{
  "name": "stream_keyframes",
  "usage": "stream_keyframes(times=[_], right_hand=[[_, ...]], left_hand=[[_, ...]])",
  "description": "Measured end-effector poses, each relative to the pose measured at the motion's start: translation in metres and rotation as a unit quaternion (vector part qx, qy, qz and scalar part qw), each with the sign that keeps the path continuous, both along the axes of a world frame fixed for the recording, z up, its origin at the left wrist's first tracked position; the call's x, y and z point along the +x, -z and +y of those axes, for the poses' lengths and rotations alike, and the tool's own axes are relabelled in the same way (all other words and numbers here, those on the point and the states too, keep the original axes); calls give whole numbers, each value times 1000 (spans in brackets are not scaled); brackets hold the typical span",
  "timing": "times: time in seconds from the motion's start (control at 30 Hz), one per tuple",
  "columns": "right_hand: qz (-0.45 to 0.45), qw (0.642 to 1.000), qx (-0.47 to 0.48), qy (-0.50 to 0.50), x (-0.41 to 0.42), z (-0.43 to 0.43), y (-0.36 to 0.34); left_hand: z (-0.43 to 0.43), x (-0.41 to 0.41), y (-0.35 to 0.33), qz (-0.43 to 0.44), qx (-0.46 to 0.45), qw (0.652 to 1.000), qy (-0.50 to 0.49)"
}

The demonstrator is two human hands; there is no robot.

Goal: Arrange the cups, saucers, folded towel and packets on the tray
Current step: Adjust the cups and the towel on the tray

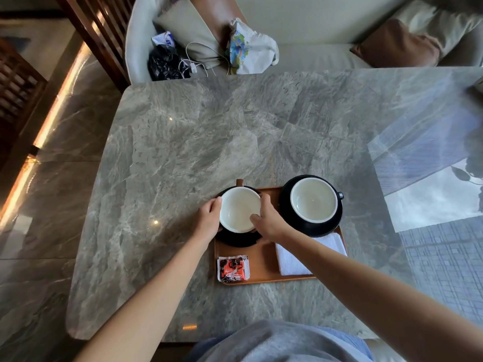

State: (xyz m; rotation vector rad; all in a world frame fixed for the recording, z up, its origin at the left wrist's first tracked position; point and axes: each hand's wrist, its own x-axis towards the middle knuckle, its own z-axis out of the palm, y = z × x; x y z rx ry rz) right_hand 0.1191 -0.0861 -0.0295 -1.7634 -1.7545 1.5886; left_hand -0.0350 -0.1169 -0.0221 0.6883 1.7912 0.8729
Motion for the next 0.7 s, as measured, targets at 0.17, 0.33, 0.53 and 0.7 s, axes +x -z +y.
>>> stream_keyframes(times=[0.17,0.33,0.53,0.7], right_hand=[[-5,1000,1,-6,0,1,0],[-9,1000,-2,-13,0,1,-2],[-12,1000,1,-8,-1,1,-4],[-8,1000,-2,-8,0,0,-8]], left_hand=[[-1,0,-2,5,-4,1000,-4],[-2,0,-5,12,-6,1000,-3],[-2,1,-4,-5,-7,1000,-15],[-2,2,-6,-15,-9,1000,-15]])
